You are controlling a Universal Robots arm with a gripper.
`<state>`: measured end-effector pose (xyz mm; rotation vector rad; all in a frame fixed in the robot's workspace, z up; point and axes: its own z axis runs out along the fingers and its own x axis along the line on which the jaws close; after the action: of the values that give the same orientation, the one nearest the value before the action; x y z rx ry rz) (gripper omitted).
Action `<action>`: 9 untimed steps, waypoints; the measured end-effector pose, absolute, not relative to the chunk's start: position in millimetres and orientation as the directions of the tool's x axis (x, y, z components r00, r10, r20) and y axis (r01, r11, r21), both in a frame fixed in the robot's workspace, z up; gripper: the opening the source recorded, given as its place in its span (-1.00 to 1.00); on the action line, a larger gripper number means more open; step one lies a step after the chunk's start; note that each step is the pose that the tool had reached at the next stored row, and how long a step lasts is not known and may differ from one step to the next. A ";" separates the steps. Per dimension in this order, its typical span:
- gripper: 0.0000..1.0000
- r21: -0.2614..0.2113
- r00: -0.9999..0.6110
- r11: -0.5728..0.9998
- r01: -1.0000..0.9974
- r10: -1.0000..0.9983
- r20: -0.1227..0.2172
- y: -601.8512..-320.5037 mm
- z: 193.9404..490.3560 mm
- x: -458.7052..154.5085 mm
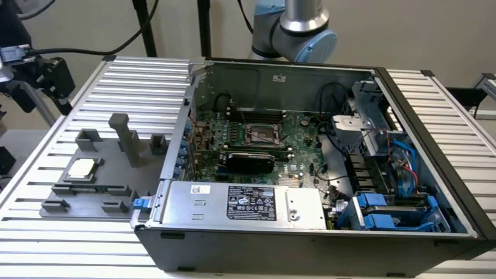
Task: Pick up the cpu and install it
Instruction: 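Pick up the cpu and move it towards the insertion slot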
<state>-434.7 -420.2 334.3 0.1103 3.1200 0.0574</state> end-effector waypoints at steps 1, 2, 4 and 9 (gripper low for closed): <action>0.43 0.037 -0.997 0.997 0.070 0.071 -0.018 -420.4 332.5 -434.7; 0.43 0.037 -0.997 0.997 0.070 0.071 -0.018 -420.7 330.6 -434.7; 0.43 0.037 -0.997 0.997 0.070 0.071 -0.018 -421.2 327.1 -434.7; 0.43 0.037 -0.997 0.997 0.070 0.071 -0.018 -422.5 317.9 -434.7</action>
<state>-434.7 -422.5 317.9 0.1104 3.1202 0.0572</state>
